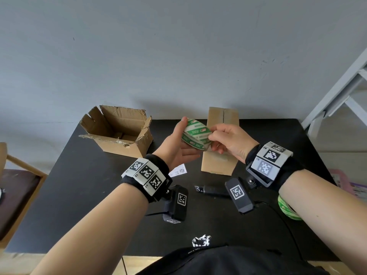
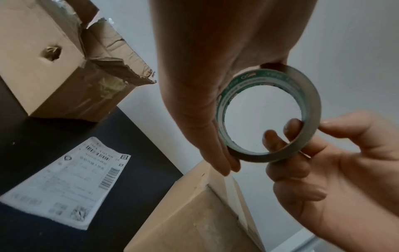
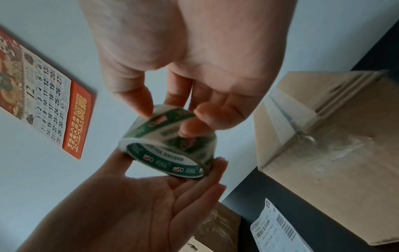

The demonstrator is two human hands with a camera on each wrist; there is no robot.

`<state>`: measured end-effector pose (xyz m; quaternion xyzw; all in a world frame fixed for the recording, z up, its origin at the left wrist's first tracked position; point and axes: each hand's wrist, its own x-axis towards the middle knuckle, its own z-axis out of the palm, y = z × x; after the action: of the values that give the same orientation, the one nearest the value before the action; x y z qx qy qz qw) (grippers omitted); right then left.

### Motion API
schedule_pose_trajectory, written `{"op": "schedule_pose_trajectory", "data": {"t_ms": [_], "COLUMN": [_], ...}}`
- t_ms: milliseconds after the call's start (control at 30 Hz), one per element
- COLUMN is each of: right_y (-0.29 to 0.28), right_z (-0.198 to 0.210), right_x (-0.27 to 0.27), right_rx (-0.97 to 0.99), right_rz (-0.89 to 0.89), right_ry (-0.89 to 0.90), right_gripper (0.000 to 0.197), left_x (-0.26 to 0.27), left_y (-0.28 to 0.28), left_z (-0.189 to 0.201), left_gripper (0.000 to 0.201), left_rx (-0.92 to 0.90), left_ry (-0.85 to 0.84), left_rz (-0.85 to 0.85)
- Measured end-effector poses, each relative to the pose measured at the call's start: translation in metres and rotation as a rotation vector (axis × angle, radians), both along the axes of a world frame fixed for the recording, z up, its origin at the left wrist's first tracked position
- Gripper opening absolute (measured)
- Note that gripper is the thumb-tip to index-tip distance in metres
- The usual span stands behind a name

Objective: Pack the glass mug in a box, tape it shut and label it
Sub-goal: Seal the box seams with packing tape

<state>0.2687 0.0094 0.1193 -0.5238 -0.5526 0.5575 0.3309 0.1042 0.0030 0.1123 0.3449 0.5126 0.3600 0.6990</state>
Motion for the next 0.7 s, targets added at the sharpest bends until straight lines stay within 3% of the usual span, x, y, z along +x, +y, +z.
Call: {"op": "schedule_pose_trajectory", "data": {"t_ms": [167,267,400,533,700], "right_y": [-0.003,-0.003,-0.002,-0.002,-0.001], "right_z": [0.0,0.002,0.003,0.001,-0.003], "right_x": [0.0,-0.003,-0.004,-0.002,0.004], "right_rx": [-0.009,0.01,0.044,0.021,-0.047], "right_rz": [0.014,0.015,-0.032,-0.049,0.014], "right_ry": [0.022,0.028,-0.077,-0.004,0.13], "right_gripper": [0.016,0.015,0.014,0.011,0.011], "left_x": [-0.006,-0.006,0.0,0.004,-0.002], "left_y": [0.0,-0.001,-0.005,-0.006,-0.005], "left_z": [0.003,0.0,0.001,0.005,0.001], "left_gripper": [0.073,0.078,0.063,0.027,0.04], "left_rx": [-0.097,-0.125,0.016,0.129,0.074], "left_ry": [-0.12,-0.086,0.077,0.076,-0.011], "left_rz": [-0.013,-0.035,0.02,0.025,0.0]}}
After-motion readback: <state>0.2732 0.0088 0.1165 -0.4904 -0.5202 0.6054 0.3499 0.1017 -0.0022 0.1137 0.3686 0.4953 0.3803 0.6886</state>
